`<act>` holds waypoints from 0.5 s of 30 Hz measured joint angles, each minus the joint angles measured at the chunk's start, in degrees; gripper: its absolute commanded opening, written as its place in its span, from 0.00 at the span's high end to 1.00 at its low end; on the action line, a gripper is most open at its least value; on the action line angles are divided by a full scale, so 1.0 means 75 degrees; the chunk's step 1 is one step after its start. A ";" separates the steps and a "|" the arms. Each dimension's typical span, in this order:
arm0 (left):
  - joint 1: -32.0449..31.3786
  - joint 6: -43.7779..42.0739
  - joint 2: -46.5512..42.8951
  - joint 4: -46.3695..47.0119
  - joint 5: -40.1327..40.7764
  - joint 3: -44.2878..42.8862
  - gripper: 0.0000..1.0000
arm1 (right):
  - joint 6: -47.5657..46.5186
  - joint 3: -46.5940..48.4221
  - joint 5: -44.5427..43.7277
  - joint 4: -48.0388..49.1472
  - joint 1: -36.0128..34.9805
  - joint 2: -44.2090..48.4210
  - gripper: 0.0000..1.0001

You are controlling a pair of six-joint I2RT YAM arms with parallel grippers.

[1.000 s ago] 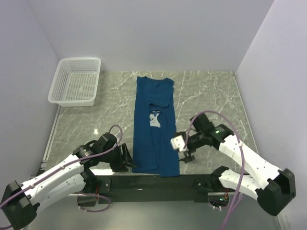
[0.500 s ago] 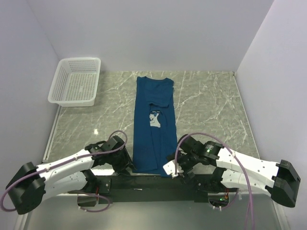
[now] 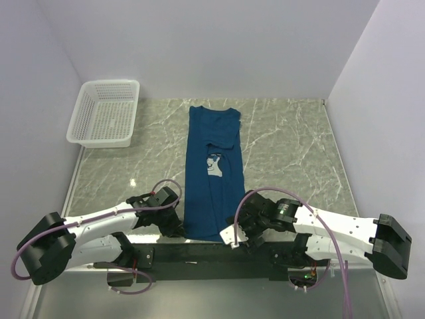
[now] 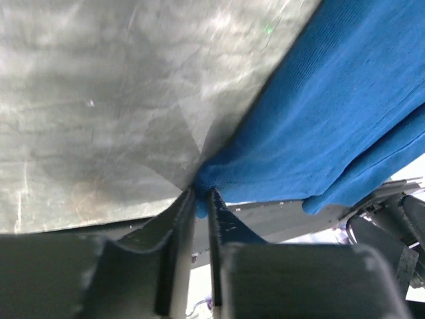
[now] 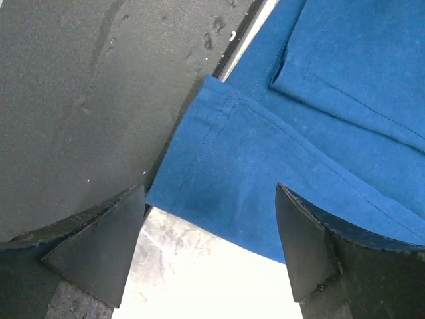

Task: Fold and stack the t-shirts
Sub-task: Fold the tshirt

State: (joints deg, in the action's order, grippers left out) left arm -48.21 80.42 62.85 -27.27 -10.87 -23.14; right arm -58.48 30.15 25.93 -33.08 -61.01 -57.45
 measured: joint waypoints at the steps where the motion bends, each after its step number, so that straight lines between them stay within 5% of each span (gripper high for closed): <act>1: 0.0000 -0.0012 0.0000 0.0017 0.0047 0.0000 0.86 | -0.0015 -0.0020 0.0000 0.0006 -0.0006 0.0000 0.16; 5: 0.0000 -0.0041 -0.0020 0.0140 0.0236 0.0000 0.99 | -0.0140 -0.0038 -0.0029 0.0012 -0.0175 -0.0128 0.18; 15: 0.0000 -0.0117 -0.0513 0.0414 0.0271 0.0000 0.99 | -0.0236 -0.0038 -0.0341 0.0108 -0.0848 -0.0819 0.42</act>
State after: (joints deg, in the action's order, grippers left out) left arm -48.21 79.55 59.00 -24.16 -8.84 -23.14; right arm -60.25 29.87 23.38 -32.27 -67.37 -63.59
